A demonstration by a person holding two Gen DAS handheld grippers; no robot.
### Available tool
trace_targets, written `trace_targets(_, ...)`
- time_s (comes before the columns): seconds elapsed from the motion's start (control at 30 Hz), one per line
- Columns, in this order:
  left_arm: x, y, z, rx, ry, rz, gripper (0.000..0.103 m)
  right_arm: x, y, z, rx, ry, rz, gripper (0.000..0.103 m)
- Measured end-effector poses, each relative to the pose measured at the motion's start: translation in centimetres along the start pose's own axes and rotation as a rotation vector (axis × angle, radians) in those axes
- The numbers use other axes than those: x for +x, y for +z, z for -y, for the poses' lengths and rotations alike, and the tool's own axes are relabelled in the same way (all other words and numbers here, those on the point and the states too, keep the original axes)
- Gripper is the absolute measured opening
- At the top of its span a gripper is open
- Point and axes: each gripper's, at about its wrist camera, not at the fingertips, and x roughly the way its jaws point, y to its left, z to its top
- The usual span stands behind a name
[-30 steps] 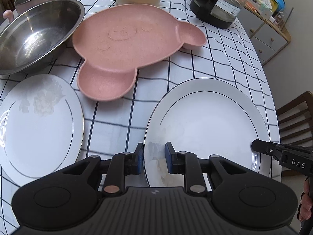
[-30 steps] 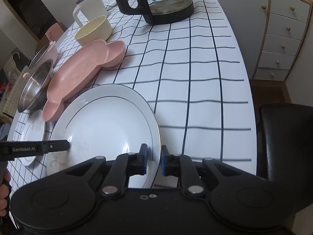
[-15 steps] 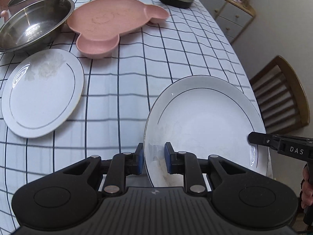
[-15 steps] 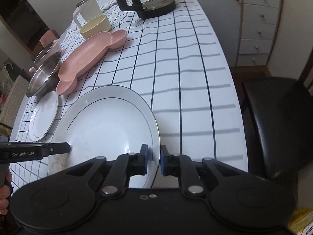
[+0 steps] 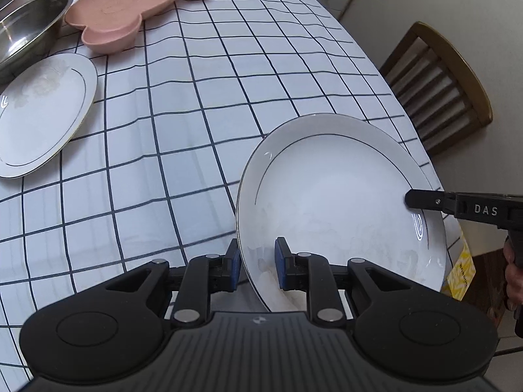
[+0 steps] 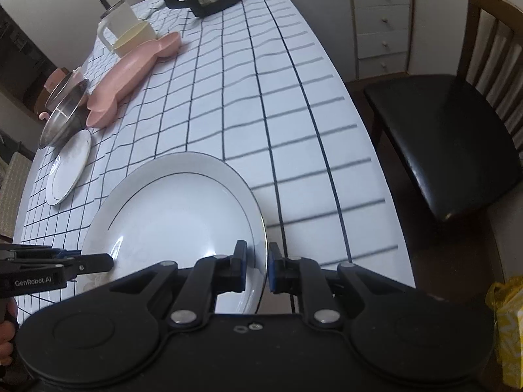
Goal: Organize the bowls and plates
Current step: 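Lift the plain white plate with both grippers and carry it toward the chair, then lower the plain white plate onto the table and open both grippers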
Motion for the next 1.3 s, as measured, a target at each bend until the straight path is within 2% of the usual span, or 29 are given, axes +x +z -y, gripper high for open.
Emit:
trace_targets(0.33, 0.2, -0.2, 0.2, 0.044, 0.026, 0.000, 0.020, 0.1, -1.2, -0.1, 0.005, -0.029, 0.024, 0.015)
trace_targets(0.53, -0.5, 0.1, -0.4, 0.042, 0.039, 0.013, 0.020, -1.3, -0.8, -1.3, -0.064, -0.129, 0.072, 0.025)
trace_targets(0.63, -1.4, 0.1, -0.8, 0.038, 0.041, 0.034, 0.020, -2.3, -0.6, -2.2, -0.081, -0.136, 0.099, 0.029)
trace_targets(0.77, -2.8, 0.3, -1.6, 0.030, 0.045, 0.064, 0.020, -3.5, -0.2, -4.5, -0.129, -0.121, 0.142, 0.036)
trace_targets(0.93, -4.9, 0.5, -2.8, 0.020, 0.065, 0.118, 0.021, -4.6, 0.6, -8.1, -0.191, -0.083, 0.187, 0.039)
trace_targets(1.03, -6.4, 0.7, -4.0, 0.004, 0.075, 0.158, 0.027, -4.8, 1.0, -10.0, -0.219, -0.062, 0.203, 0.041)
trace_targets(1.13, -7.9, 0.9, -5.2, -0.009, 0.095, 0.200, 0.029, -5.0, 1.3, -11.9, -0.238, -0.044, 0.223, 0.054)
trace_targets(1.27, -9.9, 1.0, -7.0, -0.034, 0.109, 0.247, 0.030, -5.0, 1.8, -14.6, -0.277, -0.021, 0.245, 0.059)
trace_targets(1.3, -10.3, 1.0, -7.4, -0.038, 0.114, 0.261, 0.034, -5.0, 1.8, -15.2, -0.283, -0.014, 0.252, 0.061)
